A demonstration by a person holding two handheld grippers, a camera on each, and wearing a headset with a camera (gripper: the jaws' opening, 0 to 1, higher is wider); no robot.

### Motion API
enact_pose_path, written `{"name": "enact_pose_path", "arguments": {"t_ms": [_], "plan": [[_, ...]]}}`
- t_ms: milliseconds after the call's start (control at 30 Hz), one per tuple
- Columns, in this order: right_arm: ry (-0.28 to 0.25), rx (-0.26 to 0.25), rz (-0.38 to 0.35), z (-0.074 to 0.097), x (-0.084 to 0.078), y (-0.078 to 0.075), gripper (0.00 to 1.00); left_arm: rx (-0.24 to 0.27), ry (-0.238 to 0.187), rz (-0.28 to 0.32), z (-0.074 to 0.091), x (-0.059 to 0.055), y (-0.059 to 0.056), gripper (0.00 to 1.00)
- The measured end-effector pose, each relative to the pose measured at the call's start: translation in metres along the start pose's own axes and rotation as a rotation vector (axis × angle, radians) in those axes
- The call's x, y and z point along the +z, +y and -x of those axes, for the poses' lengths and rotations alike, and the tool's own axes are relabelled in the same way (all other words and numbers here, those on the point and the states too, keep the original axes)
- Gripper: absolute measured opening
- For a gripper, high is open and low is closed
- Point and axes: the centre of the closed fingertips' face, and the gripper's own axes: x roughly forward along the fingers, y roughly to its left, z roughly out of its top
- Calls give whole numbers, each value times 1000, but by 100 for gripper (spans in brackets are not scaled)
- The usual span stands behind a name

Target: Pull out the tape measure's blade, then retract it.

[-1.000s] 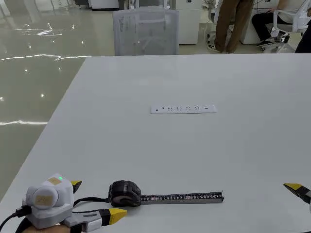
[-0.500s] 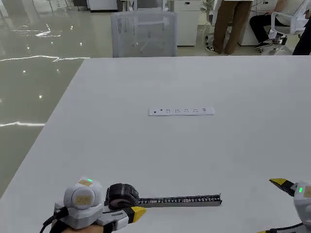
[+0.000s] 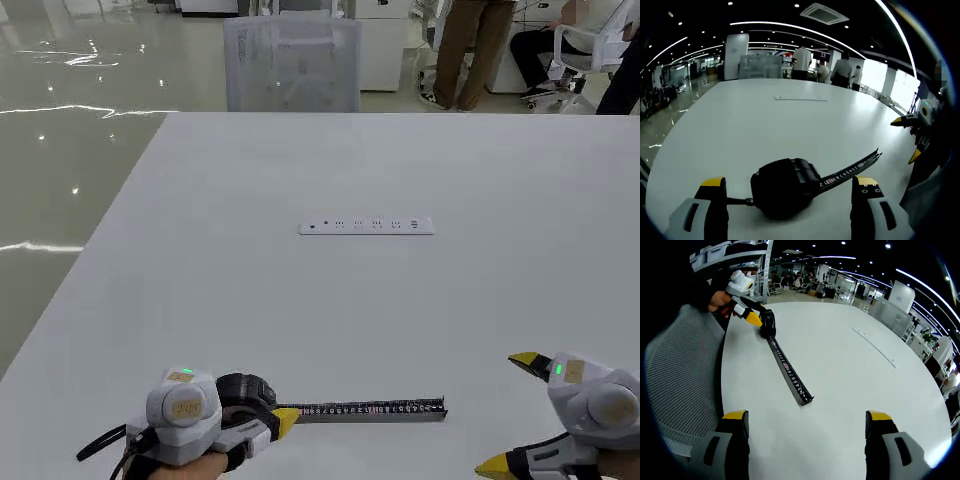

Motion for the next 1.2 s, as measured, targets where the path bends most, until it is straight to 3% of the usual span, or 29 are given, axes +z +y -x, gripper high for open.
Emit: {"name": "enact_pose_path", "arguments": {"t_ms": [100, 167, 267, 433, 567, 633, 800, 1200], "plan": [[17, 26, 21, -8, 2, -2, 92, 2, -5, -8, -1, 1, 0, 100], [30, 49, 53, -14, 3, -3, 88, -3, -72, -21, -3, 10, -1, 100], [42, 72, 74, -22, 5, -6, 87, 3, -84, -27, -6, 11, -1, 100], [76, 121, 103, -33, 10, -10, 84, 2, -59, 10, -11, 4, 2, 100], [113, 170, 114, -42, 11, -12, 74, 0, -89, -11, -10, 9, 1, 99], [122, 195, 125, -46, 12, -11, 73, 1, -82, -20, -11, 7, 2, 99], [157, 256, 153, -55, 12, -7, 57, -16, -94, -27, -11, 9, -1, 96], [245, 366, 296, -69, 5, 2, 39, -9, -78, -14, -14, 3, 3, 96]]}}
